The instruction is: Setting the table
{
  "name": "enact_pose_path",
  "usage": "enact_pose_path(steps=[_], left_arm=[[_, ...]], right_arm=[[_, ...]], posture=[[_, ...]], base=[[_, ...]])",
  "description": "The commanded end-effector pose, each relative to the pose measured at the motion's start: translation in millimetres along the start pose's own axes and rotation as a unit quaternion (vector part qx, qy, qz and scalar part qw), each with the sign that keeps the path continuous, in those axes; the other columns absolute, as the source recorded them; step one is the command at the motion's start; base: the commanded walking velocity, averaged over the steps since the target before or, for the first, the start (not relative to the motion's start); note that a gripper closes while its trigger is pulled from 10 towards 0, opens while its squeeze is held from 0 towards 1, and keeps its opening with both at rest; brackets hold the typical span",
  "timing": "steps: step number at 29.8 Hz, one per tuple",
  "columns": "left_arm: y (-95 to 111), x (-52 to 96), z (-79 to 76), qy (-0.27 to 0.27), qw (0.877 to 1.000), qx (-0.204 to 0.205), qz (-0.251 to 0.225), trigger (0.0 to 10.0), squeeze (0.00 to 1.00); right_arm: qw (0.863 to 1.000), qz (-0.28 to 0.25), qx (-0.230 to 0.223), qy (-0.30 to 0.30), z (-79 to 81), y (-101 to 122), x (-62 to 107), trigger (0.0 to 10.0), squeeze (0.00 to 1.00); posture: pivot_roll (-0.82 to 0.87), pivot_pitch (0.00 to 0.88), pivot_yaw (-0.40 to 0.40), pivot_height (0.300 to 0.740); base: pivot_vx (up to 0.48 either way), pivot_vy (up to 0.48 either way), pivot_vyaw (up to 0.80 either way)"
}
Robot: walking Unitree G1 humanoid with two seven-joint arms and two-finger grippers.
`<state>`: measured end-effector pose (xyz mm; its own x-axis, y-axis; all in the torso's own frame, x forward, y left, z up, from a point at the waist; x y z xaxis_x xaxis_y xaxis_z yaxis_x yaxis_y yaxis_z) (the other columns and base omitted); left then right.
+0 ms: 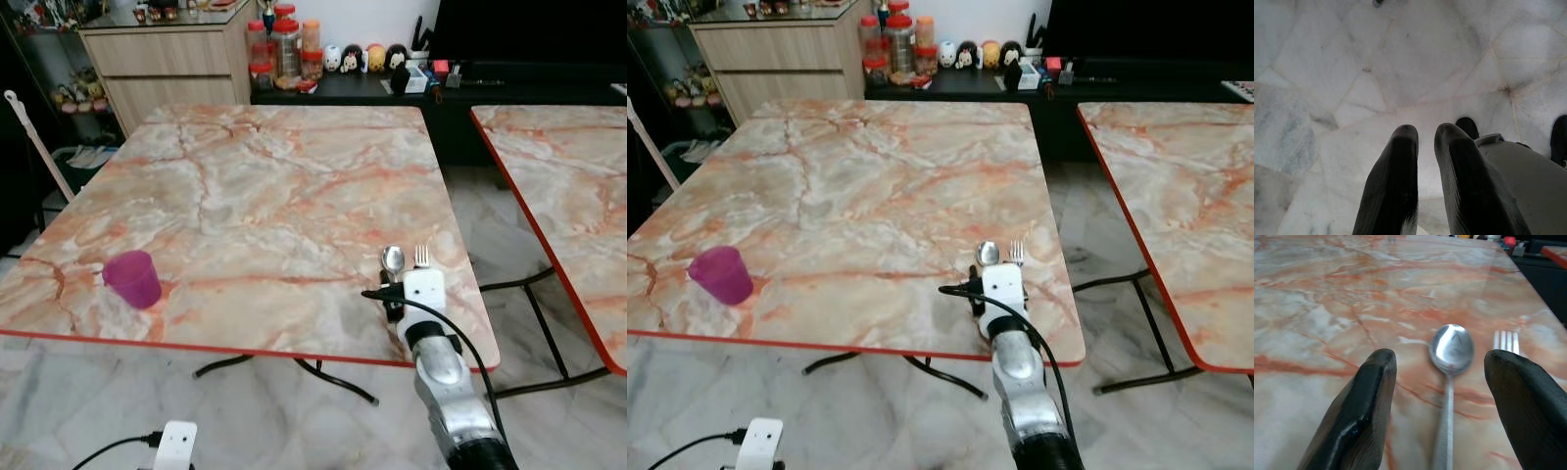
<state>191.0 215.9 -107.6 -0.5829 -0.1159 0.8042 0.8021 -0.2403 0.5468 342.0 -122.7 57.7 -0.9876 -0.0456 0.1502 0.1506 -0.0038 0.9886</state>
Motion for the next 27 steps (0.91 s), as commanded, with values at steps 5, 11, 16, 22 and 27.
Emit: enact_pose_path(steps=[5,11,16,22,27], left_arm=[[-0.1,0.1,5.7,0.010,1.000,-0.003,0.001,10.0,0.00],[1.0,-0.1,7.1,0.009,1.000,-0.004,-0.001,10.0,0.00],[0.6,-0.1,6.1,0.006,1.000,-0.007,0.000,10.0,0.00],[-0.3,0.1,5.9,0.005,1.000,-0.009,0.001,10.0,0.00],[-1.1,0.3,7.3,0.006,1.000,-0.012,0.002,10.0,0.00]], right_arm=[[1.000,0.018,-0.012,-0.002,11.8,1.3,-10.3,10.0,1.00],[0.999,0.034,-0.021,-0.020,16.6,2.7,-20.1,10.0,0.00],[0.996,0.055,-0.046,-0.060,7.8,5.4,-29.4,10.0,0.00],[0.995,0.060,-0.031,-0.076,1.8,9.5,-35.1,10.0,0.00],[0.992,0.081,-0.036,-0.085,-1.5,5.5,-37.4,10.0,0.00]], posture=[[0.03,0.000,0.022,0.740],[0.03,0.000,0.028,0.740],[0.03,0.000,0.030,0.740],[0.03,0.000,0.030,0.740],[0.04,0.000,0.031,0.740]], base=[[0.000,0.000,0.00],[0.000,0.000,0.00],[0.000,0.000,0.00],[0.000,0.000,0.00],[0.000,0.000,0.00]])
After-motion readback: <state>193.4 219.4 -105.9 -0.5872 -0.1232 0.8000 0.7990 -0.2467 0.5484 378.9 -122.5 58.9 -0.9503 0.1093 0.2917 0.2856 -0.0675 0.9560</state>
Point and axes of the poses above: a point about 5 cm out from each wrist's last joint towards the gripper, its own x axis pointing back from the gripper into the wrist, its own y axis along the axis of the wrist's last joint, z = x × y, the point moved 3 cm from there along -x, pointing out of the wrist towards the gripper, and after that the axes turned 8 degrees about -x, right-handed, at the moved point
